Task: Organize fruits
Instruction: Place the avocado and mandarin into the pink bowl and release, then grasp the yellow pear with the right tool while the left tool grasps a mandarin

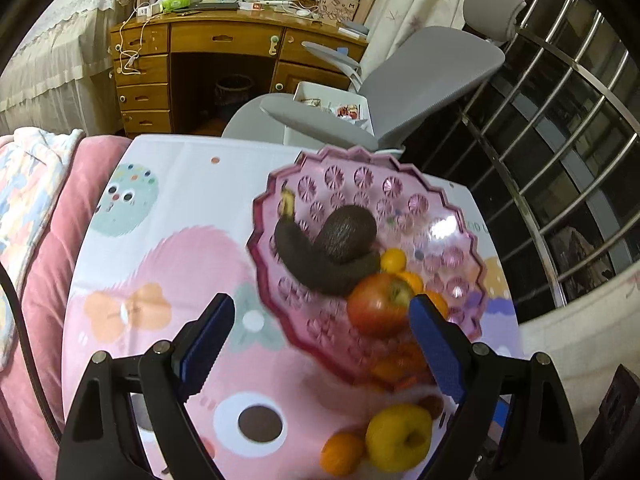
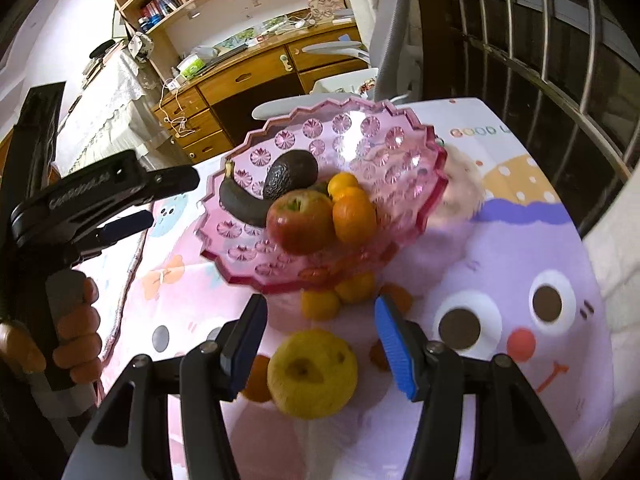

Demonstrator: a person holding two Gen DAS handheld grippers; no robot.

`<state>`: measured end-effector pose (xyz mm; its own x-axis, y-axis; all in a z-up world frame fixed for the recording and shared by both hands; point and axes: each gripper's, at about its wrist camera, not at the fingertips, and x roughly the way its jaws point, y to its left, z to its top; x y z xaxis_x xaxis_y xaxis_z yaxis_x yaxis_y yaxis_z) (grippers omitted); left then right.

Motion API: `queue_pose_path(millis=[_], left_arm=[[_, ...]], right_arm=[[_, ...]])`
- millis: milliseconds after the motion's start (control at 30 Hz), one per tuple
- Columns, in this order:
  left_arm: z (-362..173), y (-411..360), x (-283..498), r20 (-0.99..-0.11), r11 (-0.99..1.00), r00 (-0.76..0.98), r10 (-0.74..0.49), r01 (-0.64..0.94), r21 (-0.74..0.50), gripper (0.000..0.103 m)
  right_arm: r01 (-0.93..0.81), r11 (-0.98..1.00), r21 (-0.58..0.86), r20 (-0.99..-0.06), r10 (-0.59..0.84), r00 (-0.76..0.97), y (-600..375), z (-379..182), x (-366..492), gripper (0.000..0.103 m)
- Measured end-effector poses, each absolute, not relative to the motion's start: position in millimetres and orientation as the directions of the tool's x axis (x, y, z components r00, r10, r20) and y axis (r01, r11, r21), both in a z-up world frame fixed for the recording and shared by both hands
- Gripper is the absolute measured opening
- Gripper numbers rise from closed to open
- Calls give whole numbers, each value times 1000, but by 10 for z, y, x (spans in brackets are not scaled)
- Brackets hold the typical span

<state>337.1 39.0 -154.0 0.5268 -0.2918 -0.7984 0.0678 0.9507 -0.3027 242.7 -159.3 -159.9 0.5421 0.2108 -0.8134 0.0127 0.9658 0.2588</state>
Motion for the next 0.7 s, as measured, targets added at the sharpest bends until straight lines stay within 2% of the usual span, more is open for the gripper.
queue_pose_path(millis=[433,567,700], left_arm=[[-1874,554,2911,-856,951,417,-304,91,-294,88],[-2034,550,2787,-880,954,368,-300,101,-283,88],[-2155,523,2691,-891,950,330,-312,116,-290,88]], right_arm=[[160,920,359,-831,237,504,-1591,-1751,2124,58],[214,891,401,-835,259,486,-1633,-1798,2095,65],[280,853,441,-842,286,457,-1687,-1876,2099,68]])
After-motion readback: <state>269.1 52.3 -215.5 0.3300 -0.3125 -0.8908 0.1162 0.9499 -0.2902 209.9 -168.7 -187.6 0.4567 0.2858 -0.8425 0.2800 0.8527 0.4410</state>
